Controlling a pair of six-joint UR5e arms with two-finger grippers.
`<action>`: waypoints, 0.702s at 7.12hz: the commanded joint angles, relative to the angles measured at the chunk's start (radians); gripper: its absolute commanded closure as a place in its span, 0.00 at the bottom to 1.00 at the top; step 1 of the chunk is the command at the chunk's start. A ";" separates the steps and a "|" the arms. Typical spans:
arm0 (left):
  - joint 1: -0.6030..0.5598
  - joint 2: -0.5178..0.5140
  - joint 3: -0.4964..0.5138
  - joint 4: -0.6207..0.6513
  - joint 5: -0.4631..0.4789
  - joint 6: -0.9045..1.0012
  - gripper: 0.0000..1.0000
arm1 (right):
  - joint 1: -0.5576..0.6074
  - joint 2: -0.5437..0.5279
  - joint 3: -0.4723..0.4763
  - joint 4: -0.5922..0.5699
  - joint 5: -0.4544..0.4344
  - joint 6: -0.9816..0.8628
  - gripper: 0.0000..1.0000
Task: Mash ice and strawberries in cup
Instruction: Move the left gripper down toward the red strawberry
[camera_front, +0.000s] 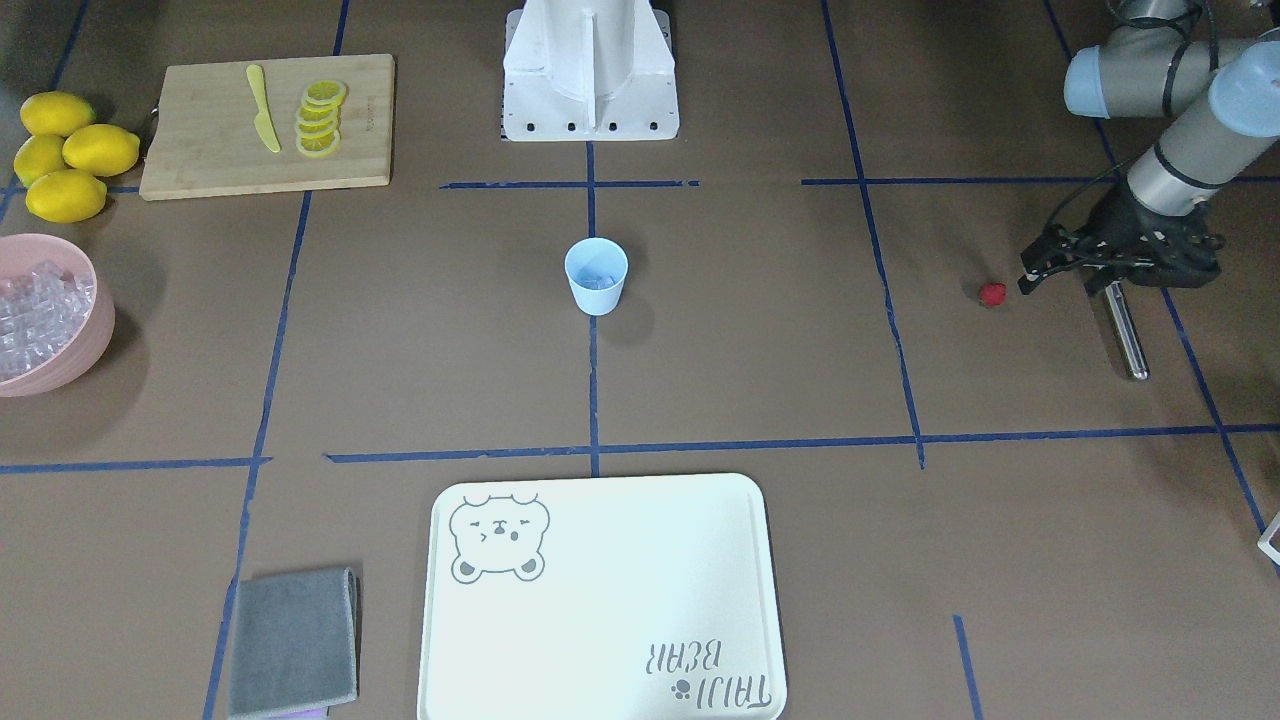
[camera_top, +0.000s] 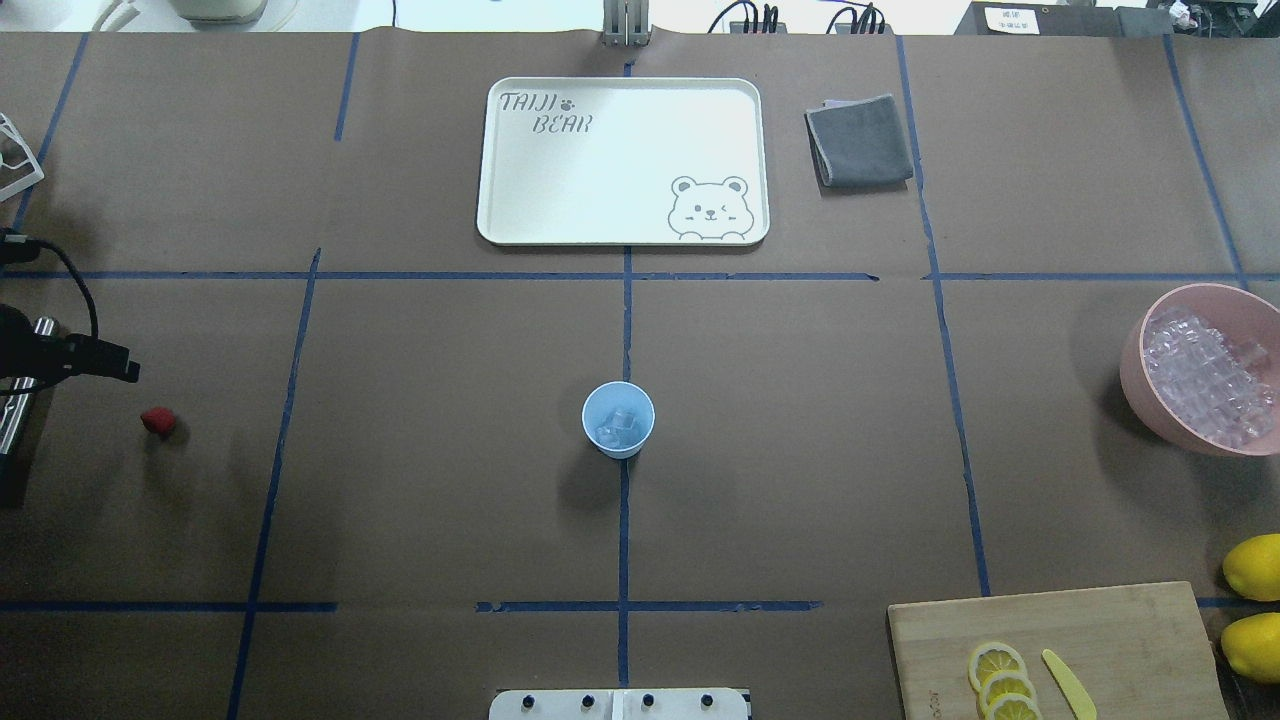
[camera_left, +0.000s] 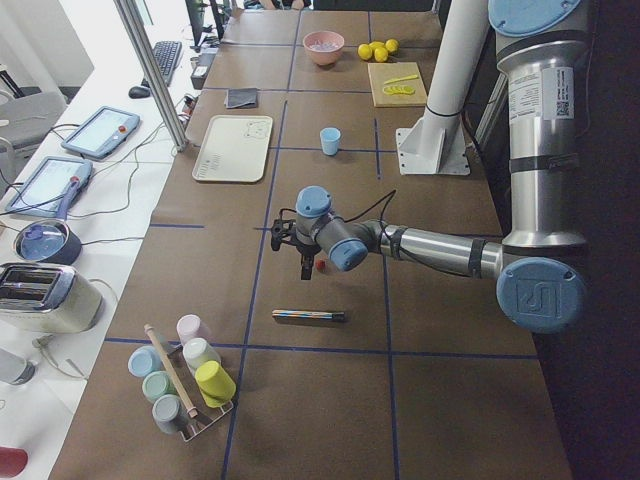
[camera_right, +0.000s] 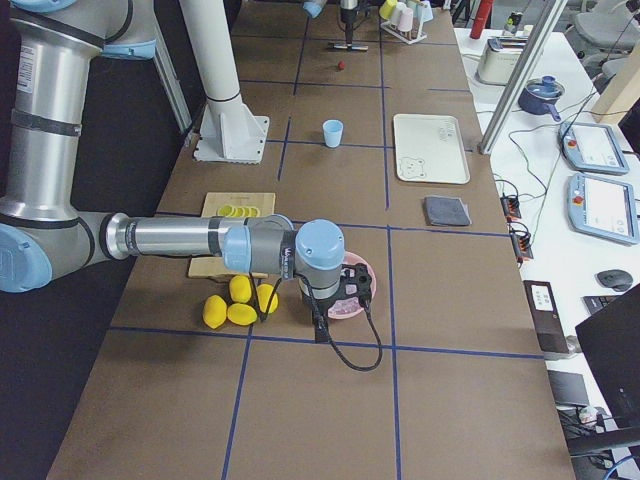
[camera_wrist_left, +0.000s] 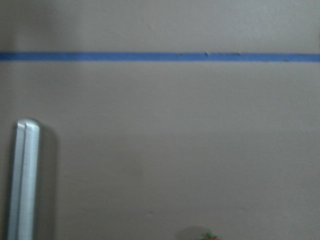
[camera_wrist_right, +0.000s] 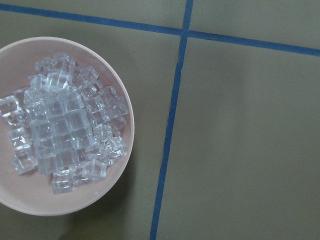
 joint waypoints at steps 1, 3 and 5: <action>0.099 0.000 0.004 -0.026 0.084 -0.064 0.00 | 0.000 0.000 -0.003 0.000 -0.002 -0.001 0.00; 0.118 -0.002 0.010 -0.026 0.084 -0.063 0.00 | 0.000 -0.002 -0.004 0.000 0.000 -0.001 0.00; 0.118 -0.008 0.016 -0.024 0.083 -0.064 0.34 | 0.000 -0.002 -0.006 -0.002 0.000 -0.001 0.00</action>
